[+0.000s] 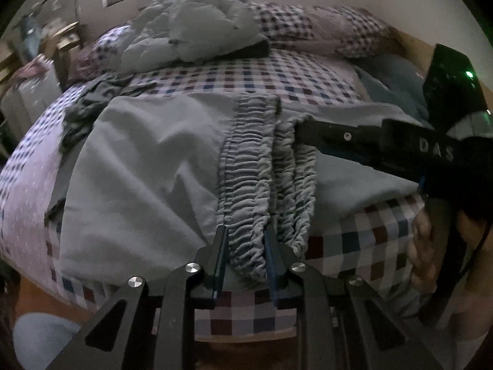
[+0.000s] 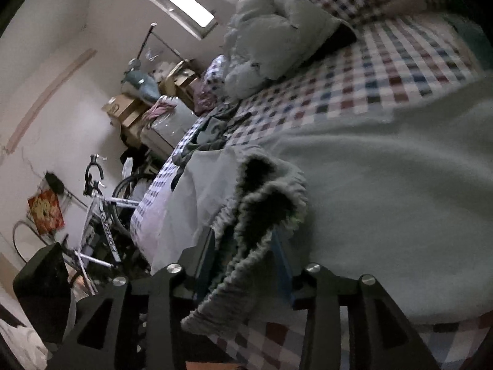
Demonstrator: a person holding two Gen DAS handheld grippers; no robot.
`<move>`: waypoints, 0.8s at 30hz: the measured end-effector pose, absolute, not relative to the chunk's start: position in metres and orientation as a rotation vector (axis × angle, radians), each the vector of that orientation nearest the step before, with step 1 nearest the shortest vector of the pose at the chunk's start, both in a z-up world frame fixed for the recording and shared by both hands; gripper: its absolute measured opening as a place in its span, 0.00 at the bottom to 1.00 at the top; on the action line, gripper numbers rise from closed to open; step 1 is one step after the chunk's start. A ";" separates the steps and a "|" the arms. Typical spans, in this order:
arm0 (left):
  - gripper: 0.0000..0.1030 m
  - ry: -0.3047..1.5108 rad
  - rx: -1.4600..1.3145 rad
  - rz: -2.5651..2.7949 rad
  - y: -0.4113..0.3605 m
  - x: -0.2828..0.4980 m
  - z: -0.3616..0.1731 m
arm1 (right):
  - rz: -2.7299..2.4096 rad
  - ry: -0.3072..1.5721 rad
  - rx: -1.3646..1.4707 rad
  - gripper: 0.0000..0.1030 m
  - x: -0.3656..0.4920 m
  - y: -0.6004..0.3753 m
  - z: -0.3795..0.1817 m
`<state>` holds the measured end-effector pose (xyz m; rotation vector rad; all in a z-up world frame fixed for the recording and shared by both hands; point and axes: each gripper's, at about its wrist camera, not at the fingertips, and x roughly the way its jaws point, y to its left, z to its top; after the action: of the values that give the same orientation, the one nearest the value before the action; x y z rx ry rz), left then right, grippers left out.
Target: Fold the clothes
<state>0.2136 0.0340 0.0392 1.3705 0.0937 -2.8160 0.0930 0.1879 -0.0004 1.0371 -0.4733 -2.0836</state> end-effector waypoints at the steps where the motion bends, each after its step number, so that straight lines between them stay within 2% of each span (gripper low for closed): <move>1: 0.23 0.114 1.356 -2.808 0.033 0.215 0.039 | -2.092 -0.448 1.028 0.48 0.095 0.184 0.001; 7: 0.23 0.163 1.290 -2.798 0.028 0.231 0.033 | -2.142 -0.299 1.022 0.50 0.100 0.167 0.004; 13: 0.23 0.227 1.288 -2.804 0.024 0.234 0.028 | -2.136 -0.353 1.002 0.50 0.098 0.174 0.018; 21: 0.23 0.338 1.260 -2.815 0.013 0.237 0.024 | -2.120 -0.191 1.173 0.49 0.092 0.138 0.001; 24: 0.23 0.398 1.246 -2.816 0.007 0.239 0.023 | -2.123 -0.188 1.193 0.47 0.086 0.133 -0.003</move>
<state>0.2386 0.0070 0.0231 1.2464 0.3982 -2.8164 0.0860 0.1334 -0.0032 1.1926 -0.1876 -2.1233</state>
